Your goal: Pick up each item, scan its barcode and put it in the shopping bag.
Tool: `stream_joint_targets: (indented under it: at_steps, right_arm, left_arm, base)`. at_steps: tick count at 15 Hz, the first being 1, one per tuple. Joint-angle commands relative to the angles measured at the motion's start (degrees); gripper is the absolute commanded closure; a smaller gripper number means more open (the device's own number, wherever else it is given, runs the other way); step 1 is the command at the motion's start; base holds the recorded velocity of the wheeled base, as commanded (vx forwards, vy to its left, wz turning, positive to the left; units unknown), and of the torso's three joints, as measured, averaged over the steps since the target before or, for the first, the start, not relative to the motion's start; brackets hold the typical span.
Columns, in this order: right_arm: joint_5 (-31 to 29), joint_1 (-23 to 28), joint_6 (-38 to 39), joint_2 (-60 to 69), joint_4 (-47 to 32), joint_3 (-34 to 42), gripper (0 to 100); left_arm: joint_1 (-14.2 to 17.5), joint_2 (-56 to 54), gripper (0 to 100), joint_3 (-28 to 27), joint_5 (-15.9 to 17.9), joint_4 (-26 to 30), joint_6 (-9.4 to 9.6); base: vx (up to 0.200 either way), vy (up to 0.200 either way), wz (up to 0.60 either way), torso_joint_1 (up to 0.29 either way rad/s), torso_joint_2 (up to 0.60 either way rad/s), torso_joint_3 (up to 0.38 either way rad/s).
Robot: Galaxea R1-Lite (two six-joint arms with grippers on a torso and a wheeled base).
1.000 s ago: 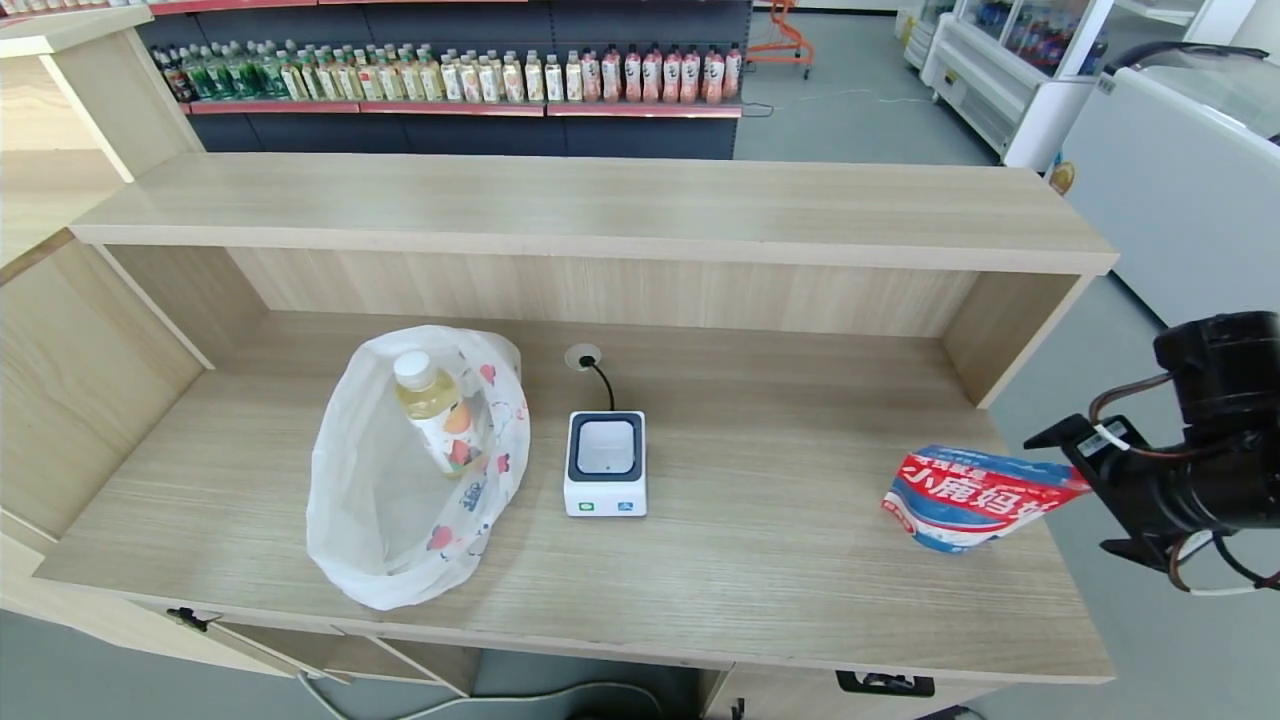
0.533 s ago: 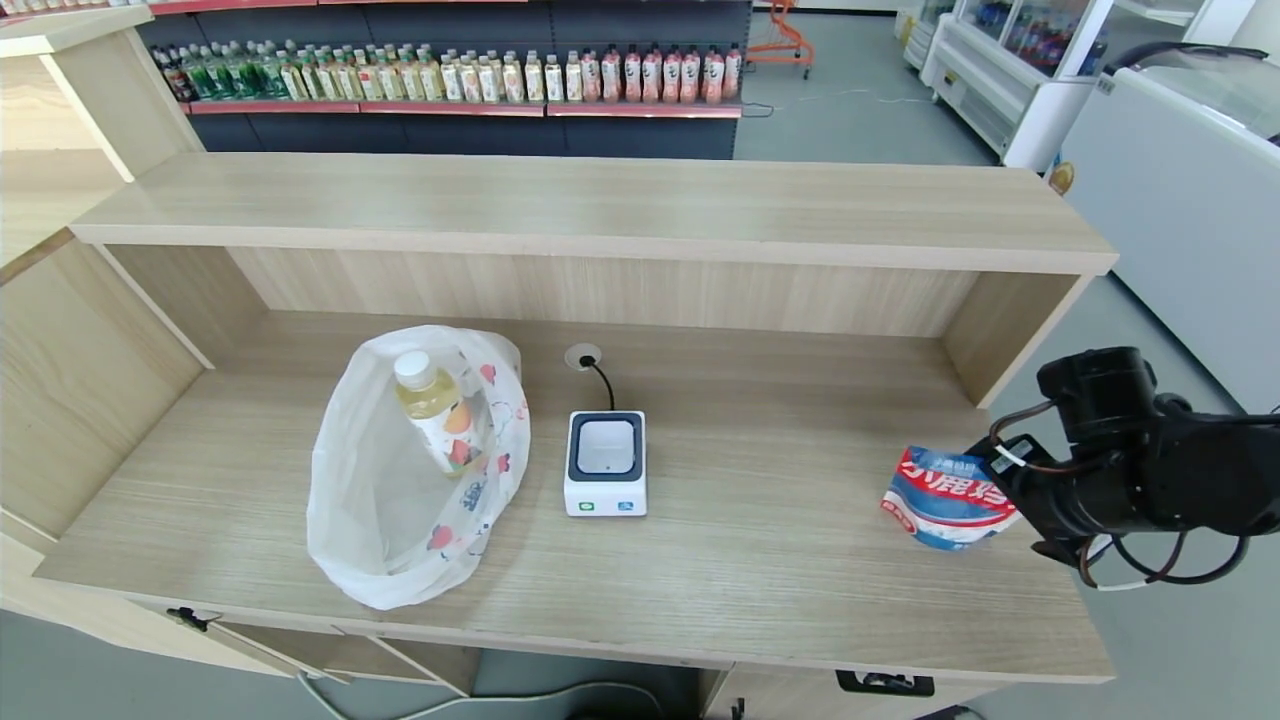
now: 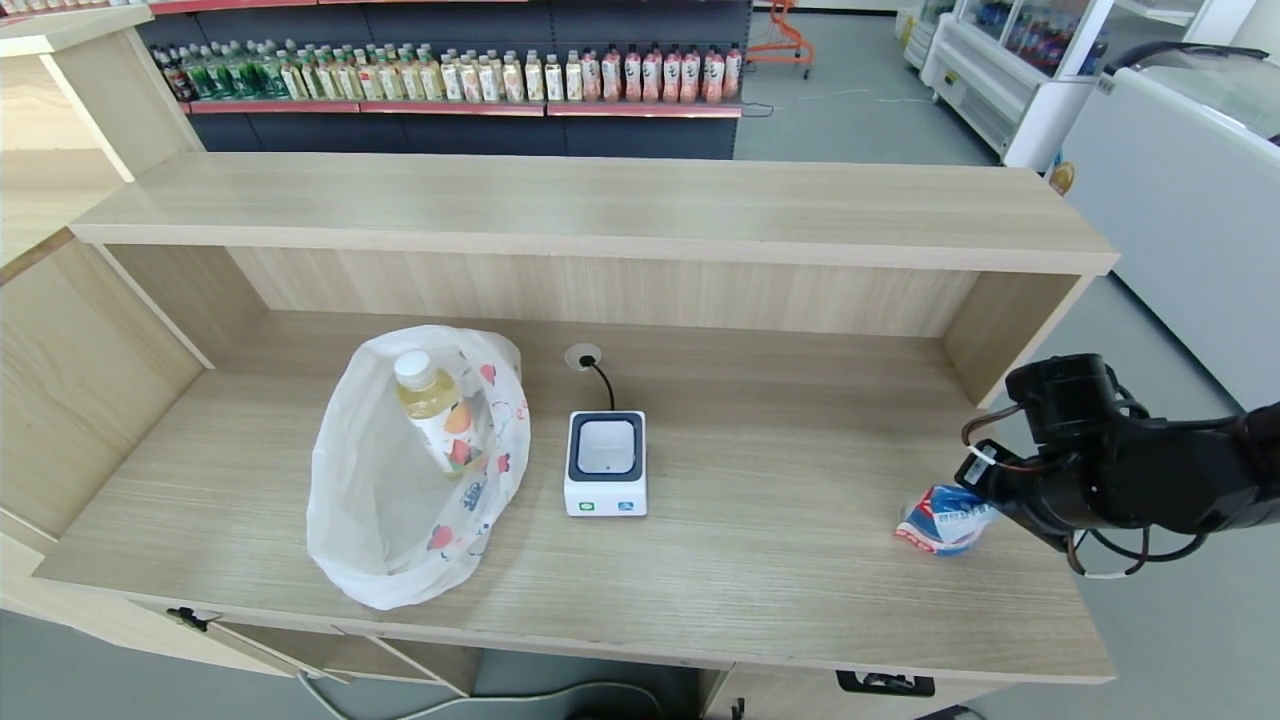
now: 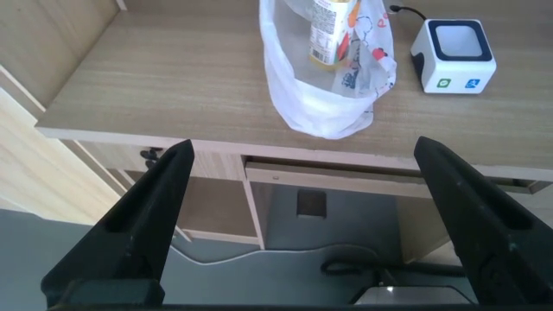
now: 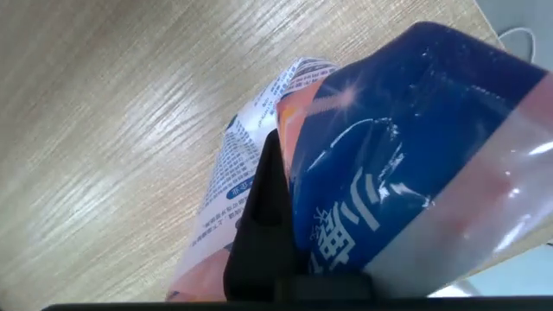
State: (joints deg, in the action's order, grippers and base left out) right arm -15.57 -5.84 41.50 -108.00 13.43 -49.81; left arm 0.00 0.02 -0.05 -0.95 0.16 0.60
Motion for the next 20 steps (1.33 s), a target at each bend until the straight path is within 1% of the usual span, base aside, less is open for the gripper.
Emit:
stream_joint_targets:
  at_steps: [1, 3, 4, 6, 7, 8, 9, 10, 11, 12, 14, 15, 18, 20]
  right_arm:
    - [-0.08, -0.23, -3.26, 2.88, 0.1, -0.02, 100]
    - [1.24, -0.75, -7.83, 5.87, 2.91, 0.68, 100]
    - [7.57, -0.84, -15.22, 9.56, 7.4, 3.67, 100]
    - [23.74, -0.14, -25.85, 14.74, 19.09, 12.37, 100]
    - [34.29, 2.06, -32.8, 16.59, 26.2, 17.29, 100]
    - [46.42, 4.17, -39.3, 18.26, 32.44, 21.6, 100]
    - [57.67, 6.45, -44.22, 19.23, 35.96, 22.92, 100]
    - [65.05, 7.42, -47.3, 19.93, 38.07, 22.92, 100]
    - [72.87, 7.77, -49.67, 20.9, 43.26, 23.09, 100]
    - [78.32, 7.86, -49.93, 21.51, 46.77, 23.27, 100]
    - [87.29, 8.04, -51.6, 23.09, 49.67, 23.36, 100]
    - [92.65, 7.51, -55.91, 24.06, 49.85, 23.44, 100]
    - [100.65, 4.26, -62.94, 24.85, 49.41, 24.06, 100]
    - [103.72, 2.06, -64.26, 24.94, 49.41, 23.88, 100]
  left_arm:
    - [0.0, -0.02, 0, -0.04, -0.02, 0.02, -0.07]
    - [0.0, -0.02, 0, 0.05, -0.02, 0.02, 0.02]
    - [0.0, -0.02, 0, -0.04, -0.02, 0.02, 0.02]
    - [0.0, -0.02, 0, -0.04, -0.02, 0.02, 0.02]
    - [0.0, -0.02, 0, -0.04, -0.02, 0.02, 0.02]
    - [0.0, -0.02, 0, -0.04, -0.02, 0.02, 0.02]
    - [0.0, -0.02, 0, 0.05, -0.02, 0.02, 0.02]
    - [0.0, -0.02, 0, -0.04, -0.02, 0.02, 0.02]
    - [0.0, -0.02, 0, -0.04, -0.02, 0.02, 0.02]
    - [0.0, -0.02, 0, 0.05, -0.02, 0.02, 0.02]
    - [0.0, -0.02, 0, -0.04, -0.1, 0.02, 0.02]
    - [0.0, -0.02, 0, -0.04, -0.02, 0.02, -0.07]
    - [0.0, -0.02, 0, -0.04, -0.02, 0.02, 0.02]
    - [0.0, -0.02, 0, -0.04, -0.02, 0.02, 0.02]
  base:
    - [0.0, 0.0, 0.0, 0.0, 0.0, 0.0]
    - [0.0, 0.0, 0.0, 0.0, 0.0, 0.0]
    - [0.0, 0.0, 0.0, 0.0, 0.0, 0.0]
    - [0.0, 0.0, 0.0, 0.0, 0.0, 0.0]
    - [0.0, 0.0, 0.0, 0.0, 0.0, 0.0]
    - [0.0, 0.0, 0.0, 0.0, 0.0, 0.0]
    - [0.0, 0.0, 0.0, 0.0, 0.0, 0.0]
    - [0.0, 0.0, 0.0, 0.0, 0.0, 0.0]
    - [0.0, 0.0, 0.0, 0.0, 0.0, 0.0]
    - [0.0, 0.0, 0.0, 0.0, 0.0, 0.0]
    - [0.0, 0.0, 0.0, 0.0, 0.0, 0.0]
    - [0.0, 0.0, 0.0, 0.0, 0.0, 0.0]
    - [0.0, 0.0, 0.0, 0.0, 0.0, 0.0]
    - [0.0, 0.0, 0.0, 0.0, 0.0, 0.0]
